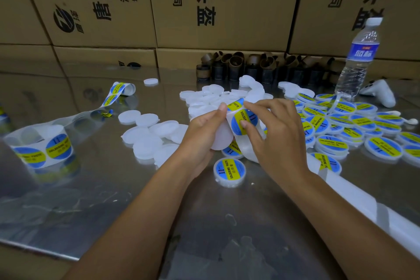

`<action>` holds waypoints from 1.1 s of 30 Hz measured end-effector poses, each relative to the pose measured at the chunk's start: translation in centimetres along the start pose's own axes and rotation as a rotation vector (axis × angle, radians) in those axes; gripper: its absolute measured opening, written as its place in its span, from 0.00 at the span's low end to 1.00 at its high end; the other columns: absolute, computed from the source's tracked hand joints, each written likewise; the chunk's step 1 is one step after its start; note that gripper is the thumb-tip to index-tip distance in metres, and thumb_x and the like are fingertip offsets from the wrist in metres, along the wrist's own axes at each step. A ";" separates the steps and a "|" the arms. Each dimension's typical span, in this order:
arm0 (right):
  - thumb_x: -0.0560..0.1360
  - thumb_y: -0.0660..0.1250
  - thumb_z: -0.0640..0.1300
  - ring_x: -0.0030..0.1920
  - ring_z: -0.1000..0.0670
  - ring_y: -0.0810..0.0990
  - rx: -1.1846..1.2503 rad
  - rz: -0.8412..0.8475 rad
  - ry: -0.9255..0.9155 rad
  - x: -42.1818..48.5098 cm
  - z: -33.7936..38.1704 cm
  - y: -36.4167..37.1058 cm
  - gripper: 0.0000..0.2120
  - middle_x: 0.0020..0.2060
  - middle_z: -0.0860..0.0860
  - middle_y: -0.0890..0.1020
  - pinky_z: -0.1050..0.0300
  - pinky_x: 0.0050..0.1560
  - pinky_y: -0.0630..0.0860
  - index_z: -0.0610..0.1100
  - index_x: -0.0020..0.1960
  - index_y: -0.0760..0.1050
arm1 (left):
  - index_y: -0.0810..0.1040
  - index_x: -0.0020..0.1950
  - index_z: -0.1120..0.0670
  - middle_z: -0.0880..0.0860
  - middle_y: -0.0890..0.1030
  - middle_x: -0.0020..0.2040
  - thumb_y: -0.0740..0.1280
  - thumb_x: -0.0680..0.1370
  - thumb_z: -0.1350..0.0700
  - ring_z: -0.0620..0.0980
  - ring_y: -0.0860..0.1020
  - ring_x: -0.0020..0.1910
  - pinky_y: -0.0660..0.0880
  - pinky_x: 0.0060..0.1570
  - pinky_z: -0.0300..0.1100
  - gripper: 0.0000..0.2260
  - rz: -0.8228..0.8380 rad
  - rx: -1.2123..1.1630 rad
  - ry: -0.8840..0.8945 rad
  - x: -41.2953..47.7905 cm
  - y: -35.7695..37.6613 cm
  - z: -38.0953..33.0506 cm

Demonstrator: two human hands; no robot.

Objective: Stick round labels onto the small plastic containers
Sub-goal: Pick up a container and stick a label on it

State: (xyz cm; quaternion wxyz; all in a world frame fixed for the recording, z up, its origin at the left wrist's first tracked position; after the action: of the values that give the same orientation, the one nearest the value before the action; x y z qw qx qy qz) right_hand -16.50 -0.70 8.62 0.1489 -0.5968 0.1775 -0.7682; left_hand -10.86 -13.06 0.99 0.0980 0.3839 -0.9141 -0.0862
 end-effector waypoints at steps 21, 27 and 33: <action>0.69 0.70 0.35 0.48 0.43 0.77 -0.012 0.007 -0.020 -0.2 0.0 0.1 0.05 0.43 0.47 0.80 0.52 0.48 0.68 0.43 0.42 0.82 | 0.80 0.40 0.52 0.55 0.82 0.40 0.70 0.75 0.52 0.52 0.79 0.38 0.67 0.20 0.31 0.06 -0.244 0.052 -0.062 -0.4 -2.6 0.2; 0.67 0.64 0.37 0.48 0.46 0.74 0.140 0.033 0.124 -0.1 -1.0 0.5 0.05 0.42 0.50 0.78 0.51 0.50 0.70 0.43 0.39 0.79 | 0.79 0.40 0.54 0.59 0.82 0.41 0.70 0.75 0.52 0.54 0.77 0.37 0.63 0.19 0.32 0.07 -0.291 0.016 -0.078 -0.2 -3.3 0.6; 0.67 0.64 0.38 0.45 0.53 0.75 0.323 -0.023 0.308 0.0 -2.7 0.2 0.05 0.36 0.58 0.76 0.71 0.47 0.65 0.45 0.35 0.78 | 0.79 0.42 0.54 0.53 0.83 0.37 0.71 0.74 0.50 0.47 0.80 0.31 0.65 0.26 0.36 0.08 -0.305 0.002 -0.091 -0.2 -3.4 0.8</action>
State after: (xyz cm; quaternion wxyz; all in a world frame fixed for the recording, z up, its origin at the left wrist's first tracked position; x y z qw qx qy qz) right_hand -19.07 -0.61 7.93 0.2051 -0.4427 0.0661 -0.8704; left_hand -8.60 -15.23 -0.59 0.0420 0.5141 -0.8487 -0.1166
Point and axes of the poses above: each hand's wrist, its own x-axis towards the middle knuckle, its own y-axis out of the palm, z = x × y, the point moved 10 cm from there along x, towards the middle knuckle
